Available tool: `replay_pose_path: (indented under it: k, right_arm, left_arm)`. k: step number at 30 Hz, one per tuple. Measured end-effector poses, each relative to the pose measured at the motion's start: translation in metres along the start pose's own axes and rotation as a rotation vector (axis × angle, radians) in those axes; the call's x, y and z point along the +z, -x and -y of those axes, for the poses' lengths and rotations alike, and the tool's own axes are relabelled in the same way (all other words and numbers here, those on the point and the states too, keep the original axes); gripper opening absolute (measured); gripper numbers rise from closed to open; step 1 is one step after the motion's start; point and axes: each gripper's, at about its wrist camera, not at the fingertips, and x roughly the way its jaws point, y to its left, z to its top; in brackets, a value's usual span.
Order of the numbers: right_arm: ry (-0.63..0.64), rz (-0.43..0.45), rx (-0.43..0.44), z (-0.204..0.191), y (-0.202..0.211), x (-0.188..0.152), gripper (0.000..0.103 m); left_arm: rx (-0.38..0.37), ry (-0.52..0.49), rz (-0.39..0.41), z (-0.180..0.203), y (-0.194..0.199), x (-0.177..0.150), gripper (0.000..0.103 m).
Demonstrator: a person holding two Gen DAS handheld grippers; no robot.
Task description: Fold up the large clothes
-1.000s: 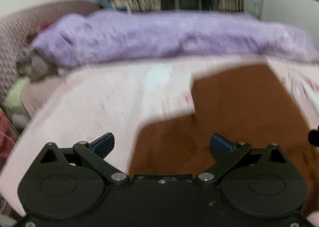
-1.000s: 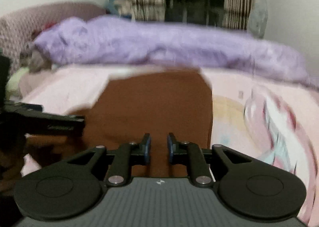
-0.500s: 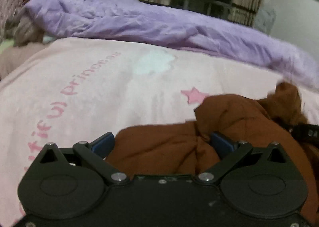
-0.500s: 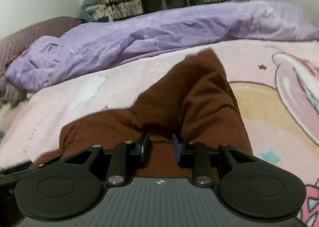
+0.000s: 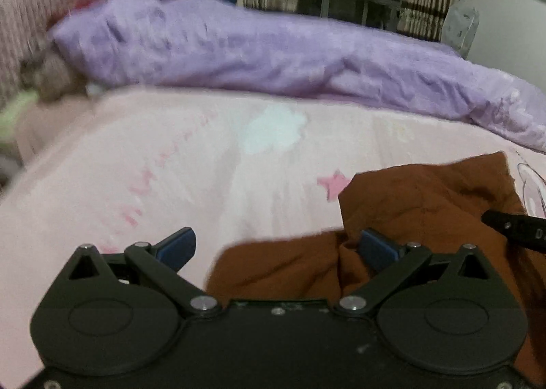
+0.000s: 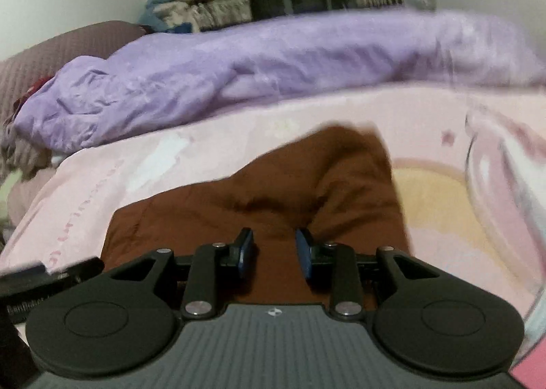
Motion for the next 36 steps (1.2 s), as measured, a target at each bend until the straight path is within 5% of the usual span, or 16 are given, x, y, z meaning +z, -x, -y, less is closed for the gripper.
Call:
replay_pose_path:
  k: [5,10,16,36]
  right_arm:
    - [0.051,0.079,-0.057,-0.006,0.060,0.003,0.043]
    - [0.043,0.083,-0.044,0.005,0.106,-0.022,0.043]
    - [-0.012,-0.091,-0.005,0.022,0.061,-0.062,0.046]
    - [-0.014,-0.035,0.002,0.014,0.138,-0.052,0.048]
  left_arm:
    - [-0.021,-0.071,0.045,0.008,0.061,0.002,0.103]
    - [-0.050,-0.165,0.011,0.014,0.097,-0.031,0.103]
    - [-0.032,-0.169,-0.129,0.019,0.067,-0.077,0.103]
    - [-0.056,-0.173,-0.028,0.018,0.146,-0.065,0.103]
